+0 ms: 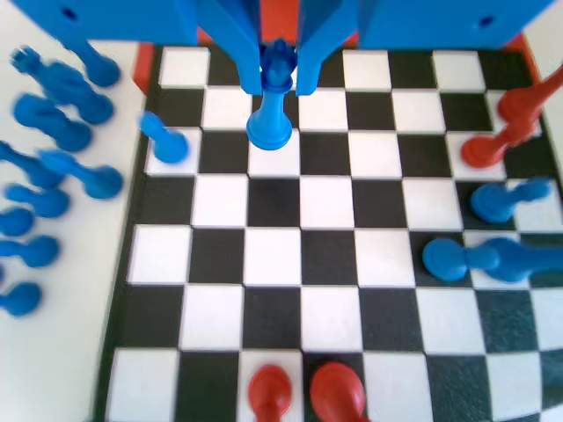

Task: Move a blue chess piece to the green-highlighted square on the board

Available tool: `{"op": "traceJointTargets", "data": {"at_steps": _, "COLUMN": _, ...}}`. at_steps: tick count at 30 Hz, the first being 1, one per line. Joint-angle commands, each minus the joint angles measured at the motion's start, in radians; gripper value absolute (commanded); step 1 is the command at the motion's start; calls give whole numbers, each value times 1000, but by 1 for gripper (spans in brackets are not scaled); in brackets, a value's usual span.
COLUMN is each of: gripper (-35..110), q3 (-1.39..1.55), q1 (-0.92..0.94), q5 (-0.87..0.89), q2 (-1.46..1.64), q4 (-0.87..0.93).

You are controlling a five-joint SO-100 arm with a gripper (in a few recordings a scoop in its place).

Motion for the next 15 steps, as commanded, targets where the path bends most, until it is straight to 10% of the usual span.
{"op": "traceJointTargets", "data": {"at_steps": 1, "gripper": 1, "q3": -143, "q1": -20, "q5": 15, "q2": 35, "q4": 61}}
{"op": "traceJointTargets", "data": {"at_steps": 15, "gripper": 1, "q3": -247, "q1": -63, "q5": 44, "q2": -129, "q4": 58}}
